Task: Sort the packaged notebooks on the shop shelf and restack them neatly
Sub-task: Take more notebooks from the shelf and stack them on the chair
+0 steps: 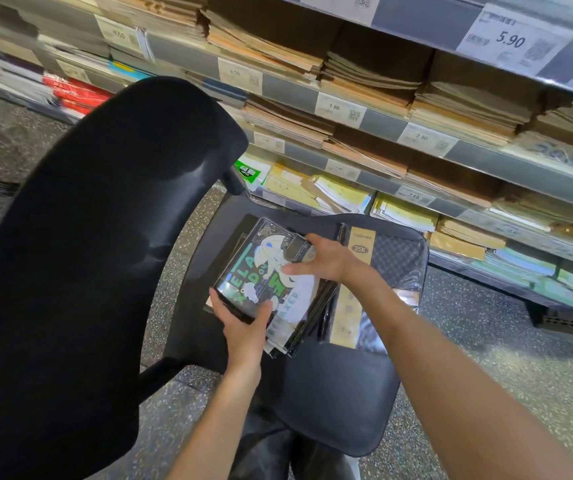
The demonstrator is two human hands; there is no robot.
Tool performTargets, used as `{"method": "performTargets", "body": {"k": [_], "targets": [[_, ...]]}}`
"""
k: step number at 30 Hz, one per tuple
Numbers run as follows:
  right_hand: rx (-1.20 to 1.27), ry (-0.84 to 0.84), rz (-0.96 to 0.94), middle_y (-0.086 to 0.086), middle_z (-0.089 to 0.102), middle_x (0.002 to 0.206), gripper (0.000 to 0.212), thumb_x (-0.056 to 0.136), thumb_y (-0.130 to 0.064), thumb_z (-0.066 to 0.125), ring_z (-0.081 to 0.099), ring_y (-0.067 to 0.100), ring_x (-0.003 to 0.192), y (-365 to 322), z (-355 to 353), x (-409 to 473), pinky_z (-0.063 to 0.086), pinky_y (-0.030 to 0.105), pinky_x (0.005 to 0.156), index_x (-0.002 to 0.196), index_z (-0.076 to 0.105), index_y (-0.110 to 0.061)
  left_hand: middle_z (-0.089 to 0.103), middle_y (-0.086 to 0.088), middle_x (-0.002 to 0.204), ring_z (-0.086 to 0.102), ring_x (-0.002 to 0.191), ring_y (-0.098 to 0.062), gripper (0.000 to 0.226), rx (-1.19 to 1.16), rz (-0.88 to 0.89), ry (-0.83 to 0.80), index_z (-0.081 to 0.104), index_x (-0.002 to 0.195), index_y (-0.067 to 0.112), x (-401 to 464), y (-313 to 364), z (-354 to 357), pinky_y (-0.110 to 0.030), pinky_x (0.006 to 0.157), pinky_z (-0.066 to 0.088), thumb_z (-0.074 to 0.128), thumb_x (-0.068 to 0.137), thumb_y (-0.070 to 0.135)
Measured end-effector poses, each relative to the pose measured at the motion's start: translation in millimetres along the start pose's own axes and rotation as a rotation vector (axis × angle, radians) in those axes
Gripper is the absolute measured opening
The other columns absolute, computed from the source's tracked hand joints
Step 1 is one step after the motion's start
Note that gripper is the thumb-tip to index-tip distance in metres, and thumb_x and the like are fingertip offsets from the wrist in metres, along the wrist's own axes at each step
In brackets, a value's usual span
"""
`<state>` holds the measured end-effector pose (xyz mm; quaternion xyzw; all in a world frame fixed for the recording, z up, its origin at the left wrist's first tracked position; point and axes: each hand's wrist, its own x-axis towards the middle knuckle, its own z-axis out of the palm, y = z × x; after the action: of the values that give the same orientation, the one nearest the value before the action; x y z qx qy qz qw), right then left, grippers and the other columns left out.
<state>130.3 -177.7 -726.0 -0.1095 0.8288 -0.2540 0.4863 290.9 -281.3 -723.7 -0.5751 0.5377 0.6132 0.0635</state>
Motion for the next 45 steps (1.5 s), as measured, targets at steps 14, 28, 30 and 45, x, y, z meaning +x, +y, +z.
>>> {"method": "performTargets", "body": {"k": [14,28,30,45], "targets": [[0.391,0.232,0.161,0.006,0.054,0.132,0.078,0.075,-0.050,0.070,0.051,0.025,0.119,14.7,53.1,-36.2,0.042,0.037,0.098,0.138,0.037,-0.017,0.044,0.006,0.131,0.055,0.106,-0.007,0.096,-0.116,0.138,-0.122,0.008,0.144,0.042,3.3,22.0,-10.4,-0.037,0.100,0.043,0.070,0.080,0.007],[0.774,0.312,0.108,0.000,0.032,0.149,0.093,0.078,-0.045,0.064,0.036,0.016,0.134,-2.0,126.4,-57.9,0.034,0.043,0.109,0.147,0.005,-0.032,0.036,0.006,0.137,0.033,0.127,-0.010,0.115,0.653,0.318,-0.467,-0.003,0.146,0.039,63.0,89.2,-19.9,-0.031,0.104,0.025,0.080,0.070,0.011],[0.837,0.346,0.120,-0.001,0.037,0.145,0.086,0.079,-0.047,0.063,0.039,0.014,0.132,-0.6,127.2,-57.0,0.035,0.043,0.109,0.147,0.012,-0.030,0.030,0.002,0.146,0.030,0.133,-0.015,0.115,0.701,0.308,-0.462,-0.004,0.145,0.041,67.9,87.3,-21.5,-0.037,0.109,0.023,0.080,0.071,0.015],[0.893,0.414,0.139,-0.011,0.048,0.135,0.069,0.091,-0.023,0.057,0.052,0.003,0.114,-7.1,134.9,-63.5,0.040,0.022,0.097,0.146,0.015,-0.022,0.028,0.006,0.147,0.031,0.131,-0.007,0.115,0.736,0.375,-0.550,0.000,0.144,0.048,69.2,74.3,-35.7,-0.033,0.109,0.026,0.081,0.069,0.015]]}}
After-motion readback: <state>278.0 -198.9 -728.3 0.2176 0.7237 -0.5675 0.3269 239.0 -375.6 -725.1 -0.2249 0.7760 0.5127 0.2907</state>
